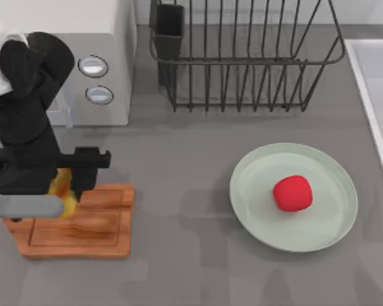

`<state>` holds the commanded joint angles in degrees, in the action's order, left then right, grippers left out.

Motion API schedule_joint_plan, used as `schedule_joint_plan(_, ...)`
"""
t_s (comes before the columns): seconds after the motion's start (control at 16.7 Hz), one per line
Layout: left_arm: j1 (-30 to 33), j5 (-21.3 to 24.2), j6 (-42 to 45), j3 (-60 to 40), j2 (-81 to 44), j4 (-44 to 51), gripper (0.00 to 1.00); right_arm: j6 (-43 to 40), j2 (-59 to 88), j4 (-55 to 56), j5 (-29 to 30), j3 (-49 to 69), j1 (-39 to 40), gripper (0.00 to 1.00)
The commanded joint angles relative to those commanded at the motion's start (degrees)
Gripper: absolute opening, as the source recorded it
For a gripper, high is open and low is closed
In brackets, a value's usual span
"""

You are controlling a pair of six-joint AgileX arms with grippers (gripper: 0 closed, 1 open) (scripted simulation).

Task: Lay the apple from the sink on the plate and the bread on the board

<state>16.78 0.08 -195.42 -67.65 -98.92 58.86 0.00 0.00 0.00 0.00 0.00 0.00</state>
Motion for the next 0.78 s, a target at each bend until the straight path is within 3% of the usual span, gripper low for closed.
schedule_joint_plan(0.78, -0.11, 0.01, 0.27, 3.02, -1.9, -4.55, 0.0, 0.0, 0.0, 0.0, 0.0, 0.0, 0.0, 1.0)
